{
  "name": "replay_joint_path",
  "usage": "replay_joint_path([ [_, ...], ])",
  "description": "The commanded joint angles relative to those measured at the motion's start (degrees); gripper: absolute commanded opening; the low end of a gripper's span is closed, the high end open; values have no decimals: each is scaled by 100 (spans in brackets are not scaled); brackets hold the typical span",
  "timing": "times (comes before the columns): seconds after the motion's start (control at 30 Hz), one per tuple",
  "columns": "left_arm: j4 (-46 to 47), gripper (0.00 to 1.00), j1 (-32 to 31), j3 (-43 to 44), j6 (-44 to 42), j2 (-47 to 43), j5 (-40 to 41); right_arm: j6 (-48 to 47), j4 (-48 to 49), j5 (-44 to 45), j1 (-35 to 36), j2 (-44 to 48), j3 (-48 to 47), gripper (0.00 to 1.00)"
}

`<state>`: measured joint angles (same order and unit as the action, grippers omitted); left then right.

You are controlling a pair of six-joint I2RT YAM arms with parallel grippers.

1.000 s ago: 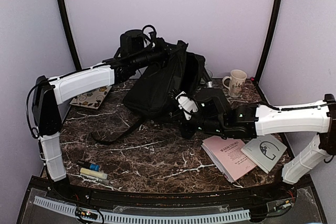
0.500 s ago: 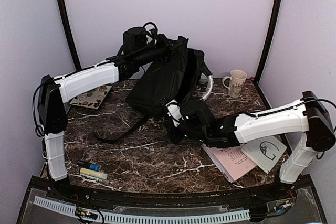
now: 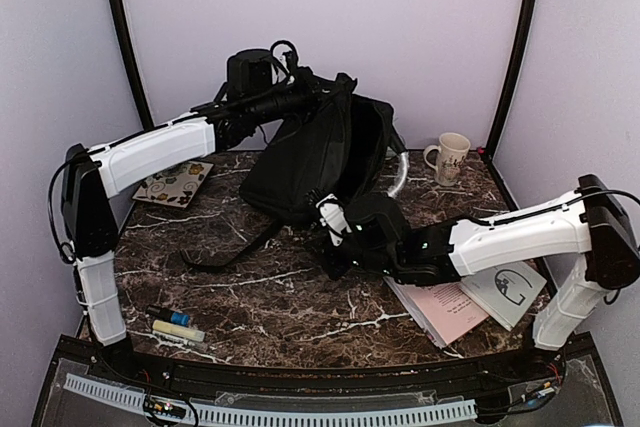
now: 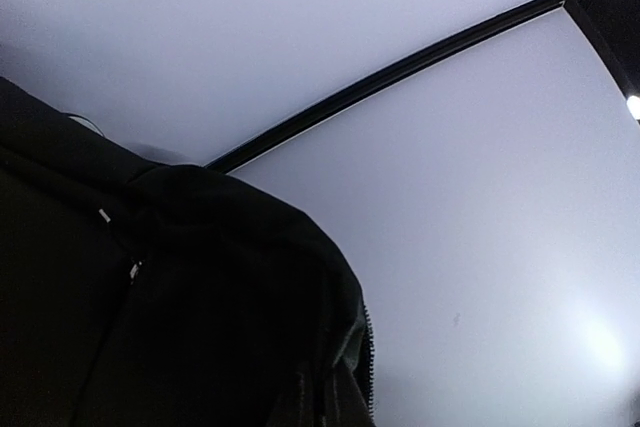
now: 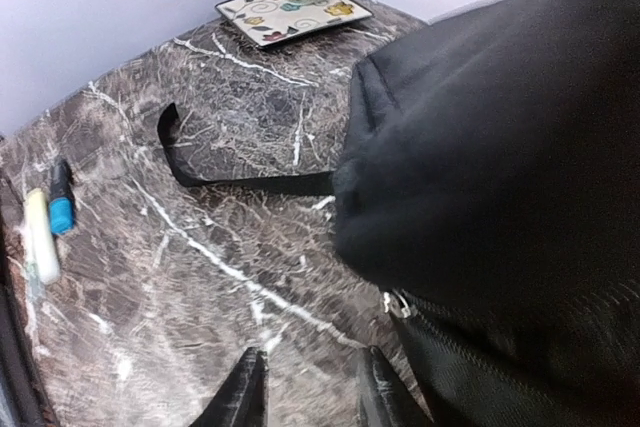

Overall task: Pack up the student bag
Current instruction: Unzip the largest pocket of the student bag, then put down the student bag at the center of the board.

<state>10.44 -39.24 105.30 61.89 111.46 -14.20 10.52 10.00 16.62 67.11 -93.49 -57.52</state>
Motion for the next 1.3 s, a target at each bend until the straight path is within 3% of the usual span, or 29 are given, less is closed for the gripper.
replay_joint_path([
  [0.0,-700,0,73,-573,-1369,-1083,-44,198,-407,-219,75,774,251,50],
  [0.13,-1715,0,79,-863,-2474,-1426,184,312,-1039,-442,91,1286,338,76],
  [0.2,-1992,0,88,-1034,-2758,-1512,186,403,-1286,-554,100,1532,388,84],
  [0.43,-3142,0,92,-1044,-3678,-1451,-239,1325,-2191,148,-62,2314,449,87],
  [0.73,-3860,0,71,-1652,-4028,-1485,-435,3020,-3862,-37,-1340,2887,503,88],
  [0.8,-3884,11,19,-1828,-4055,-1489,-526,3632,-4441,-141,-1817,3011,517,88],
  [0.93,-3710,48,-186,-2179,-4023,-1596,-427,4578,-5688,-373,-2719,3115,452,88],
  [1.0,-3702,78,-311,-2154,-4086,-1589,-344,4839,-6174,-422,-2990,3111,417,89],
  [1.03,-3713,88,-380,-2090,-4118,-1560,-275,4861,-6326,-532,-3151,3113,428,89],
  [1.27,-3738,90,-737,-1619,-4527,-1277,-298,4920,-7195,-983,-4442,3035,490,95],
])
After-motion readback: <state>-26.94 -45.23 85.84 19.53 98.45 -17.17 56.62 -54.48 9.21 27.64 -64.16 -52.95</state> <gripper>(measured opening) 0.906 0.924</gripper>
